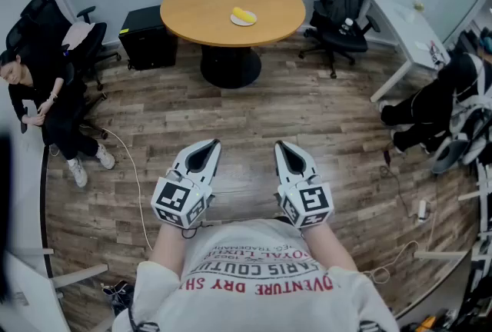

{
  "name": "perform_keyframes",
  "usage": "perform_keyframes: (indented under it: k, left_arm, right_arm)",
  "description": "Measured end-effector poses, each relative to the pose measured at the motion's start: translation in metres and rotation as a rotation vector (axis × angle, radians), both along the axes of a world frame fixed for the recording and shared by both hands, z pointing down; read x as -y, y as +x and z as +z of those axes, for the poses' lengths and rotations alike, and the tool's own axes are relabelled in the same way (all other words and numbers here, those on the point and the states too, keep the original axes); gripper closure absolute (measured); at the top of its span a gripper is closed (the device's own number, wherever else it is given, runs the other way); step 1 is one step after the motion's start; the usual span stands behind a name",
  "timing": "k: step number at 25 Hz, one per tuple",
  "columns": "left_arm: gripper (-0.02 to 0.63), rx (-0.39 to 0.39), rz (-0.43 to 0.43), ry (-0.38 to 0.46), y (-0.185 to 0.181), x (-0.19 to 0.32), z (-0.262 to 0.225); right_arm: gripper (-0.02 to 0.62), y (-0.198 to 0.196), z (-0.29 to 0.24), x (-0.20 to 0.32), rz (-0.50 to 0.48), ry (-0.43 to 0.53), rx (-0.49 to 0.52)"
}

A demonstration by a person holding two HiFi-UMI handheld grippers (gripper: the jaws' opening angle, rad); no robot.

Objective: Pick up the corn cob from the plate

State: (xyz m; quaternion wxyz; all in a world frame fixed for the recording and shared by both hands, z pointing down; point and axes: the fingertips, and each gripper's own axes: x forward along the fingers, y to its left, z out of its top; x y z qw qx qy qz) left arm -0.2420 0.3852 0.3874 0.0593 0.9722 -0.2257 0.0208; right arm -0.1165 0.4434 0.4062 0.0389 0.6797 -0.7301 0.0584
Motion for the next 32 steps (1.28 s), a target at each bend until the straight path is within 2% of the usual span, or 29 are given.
perform_keyframes:
  k: [6, 15, 25, 32]
  left_arm:
    - [0.571, -0.011, 0.003, -0.001, -0.004, 0.001, -0.003]
    - [0.571, -0.022, -0.016, -0.022, -0.019, 0.013, 0.000]
    - [0.571, -0.010, -0.084, -0.087, -0.039, 0.034, 0.023]
    - [0.571, 0.009, -0.153, -0.106, -0.023, 0.064, 0.039]
  right_arm:
    - [0.568, -0.006, -0.003, 0.001, 0.001, 0.001, -0.011]
    - [0.568, -0.013, 0.001, 0.011, 0.026, -0.013, 0.027]
    - [0.568, -0.018, 0.022, 0.036, 0.010, -0.085, 0.065]
    - [0.566, 0.007, 0.041, 0.072, -0.035, -0.110, 0.076]
